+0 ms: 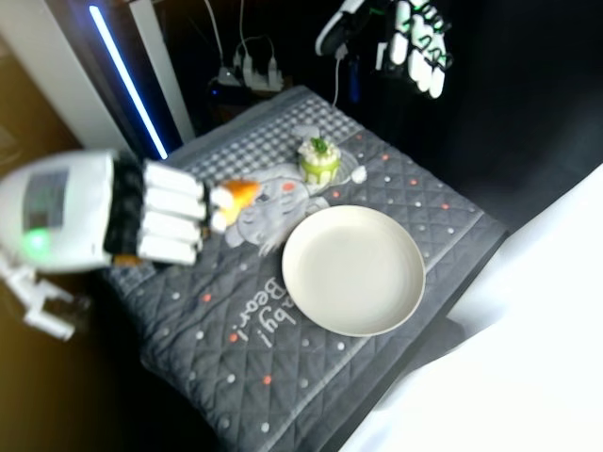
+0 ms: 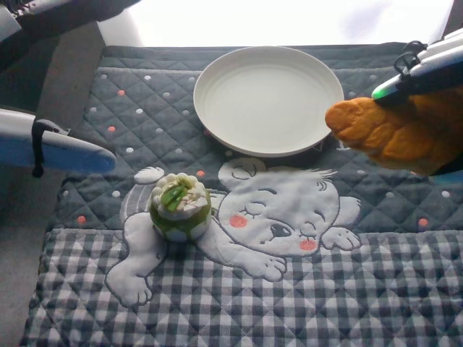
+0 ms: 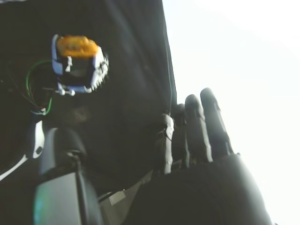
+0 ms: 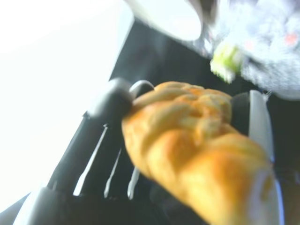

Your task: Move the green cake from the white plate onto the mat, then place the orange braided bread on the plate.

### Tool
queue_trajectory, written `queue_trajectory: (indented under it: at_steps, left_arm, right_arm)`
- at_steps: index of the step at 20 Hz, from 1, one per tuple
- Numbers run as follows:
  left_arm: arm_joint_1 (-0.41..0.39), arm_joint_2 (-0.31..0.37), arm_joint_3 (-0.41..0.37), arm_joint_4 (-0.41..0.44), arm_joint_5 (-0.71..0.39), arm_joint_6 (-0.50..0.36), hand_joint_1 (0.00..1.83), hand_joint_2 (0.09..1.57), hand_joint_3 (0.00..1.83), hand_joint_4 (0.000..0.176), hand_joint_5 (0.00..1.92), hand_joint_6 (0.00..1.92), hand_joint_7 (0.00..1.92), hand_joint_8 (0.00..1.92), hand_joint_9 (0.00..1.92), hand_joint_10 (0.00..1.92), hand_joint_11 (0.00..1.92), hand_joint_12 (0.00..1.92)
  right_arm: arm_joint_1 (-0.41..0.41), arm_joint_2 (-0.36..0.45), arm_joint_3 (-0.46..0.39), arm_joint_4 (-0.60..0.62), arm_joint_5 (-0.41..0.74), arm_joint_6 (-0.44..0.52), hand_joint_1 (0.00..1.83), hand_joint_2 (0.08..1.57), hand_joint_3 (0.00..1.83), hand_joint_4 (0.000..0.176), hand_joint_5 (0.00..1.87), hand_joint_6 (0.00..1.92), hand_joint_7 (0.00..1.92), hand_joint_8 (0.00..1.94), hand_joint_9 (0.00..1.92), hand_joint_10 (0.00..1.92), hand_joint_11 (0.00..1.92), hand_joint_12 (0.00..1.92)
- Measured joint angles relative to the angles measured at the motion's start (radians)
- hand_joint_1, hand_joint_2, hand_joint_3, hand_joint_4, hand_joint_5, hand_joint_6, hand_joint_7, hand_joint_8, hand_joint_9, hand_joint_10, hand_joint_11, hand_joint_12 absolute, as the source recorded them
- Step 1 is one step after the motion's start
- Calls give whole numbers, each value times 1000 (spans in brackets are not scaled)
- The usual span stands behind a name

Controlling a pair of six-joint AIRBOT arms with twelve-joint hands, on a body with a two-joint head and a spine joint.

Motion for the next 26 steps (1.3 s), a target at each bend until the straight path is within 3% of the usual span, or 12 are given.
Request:
queue_trajectory:
  at_steps: [4, 6, 8, 10, 11, 13, 15, 16, 17, 19, 22, 26]
  left_arm:
    - [0, -22, 1, 3, 0, 2, 852, 765, 2, 58, 208, 21, 41, 0, 145, 9, 72, 100]
    - [0, -26, 1, 17, -4, 2, 954, 703, 0, 87, 242, 4, 50, 6, 183, 11, 125, 112]
    - [0, -26, 2, 19, -5, 2, 1008, 663, 0, 120, 252, 2, 139, 3, 268, 5, 154, 73]
    - [1, -26, 8, 23, -6, 2, 1029, 698, 15, 102, 219, 10, 70, 0, 234, 0, 137, 55]
    - [1, -28, 15, 23, -3, 2, 1018, 738, 9, 97, 288, 11, 47, 0, 166, 0, 115, 41]
    - [0, -39, 18, 12, -3, 2, 994, 682, 0, 166, 380, 4, 230, 8, 277, 6, 244, 62]
    - [-8, -56, 24, 42, -2, 2, 933, 741, 9, 118, 218, 0, 140, 0, 189, 0, 153, 16]
    - [-14, -69, 31, 55, -2, 0, 904, 755, 10, 111, 190, 7, 77, 0, 160, 1, 146, 13]
    - [-14, -72, 33, 54, -2, -1, 904, 755, 10, 111, 190, 7, 77, 0, 160, 1, 146, 13]
    - [-25, -85, 53, 65, 2, -18, 879, 769, 12, 109, 139, 1, 73, 1, 158, 1, 152, 15]
    - [-39, -97, 64, 72, 0, -24, 928, 754, 0, 113, 153, 13, 70, 0, 148, 2, 140, 9]
    - [-51, -127, 84, 85, 2, -37, 907, 778, 4, 72, 108, 0, 8, 0, 77, 0, 83, 1]
  right_arm:
    - [63, -53, 41, 22, -18, -3, 1304, 1036, 1, 0, 1321, 82, 1149, 996, 1267, 1242, 1149, 1672]
    - [170, -110, 71, -7, -84, -5, 1211, 1049, 3, 0, 1136, 687, 1136, 1358, 1301, 1611, 1312, 1876]
    - [239, -159, 100, -57, -151, -3, 1273, 1120, 0, 0, 960, 738, 1024, 1216, 1175, 1301, 1140, 1679]
    - [253, -203, 139, -63, -219, -3, 1248, 1152, 7, 0, 879, 1089, 913, 1201, 1103, 1648, 1130, 1843]
    - [260, -221, 155, -64, -262, -3, 1109, 1254, 9, 0, 708, 1369, 859, 1631, 1011, 1845, 1118, 1905]
    - [267, -232, 170, -65, -300, -3, 1009, 1355, 24, 0, 532, 1628, 905, 1929, 1214, 1918, 1335, 1920]
    - [279, -253, 209, -61, -320, -4, 979, 1403, 9, 0, 475, 1706, 896, 1941, 1235, 1921, 1370, 1921]
    - [285, -277, 243, -53, -341, -3, 1188, 1250, 0, 0, 724, 1120, 866, 1561, 1072, 1664, 1139, 1814]
    - [290, -285, 255, -52, -349, -4, 1188, 1250, 0, 0, 724, 1120, 866, 1561, 1072, 1664, 1139, 1814]
    - [314, -326, 298, -56, -414, -4, 1360, 1097, 0, 0, 951, 885, 1000, 850, 1075, 1148, 981, 1324]
    - [368, -366, 333, -64, -481, -4, 1289, 1068, 1, 0, 1122, 513, 1089, 1040, 1210, 824, 1061, 1328]
    - [423, -419, 389, -60, -531, -4, 1156, 1149, 4, 0, 907, 1064, 945, 1551, 1124, 1685, 1139, 1852]
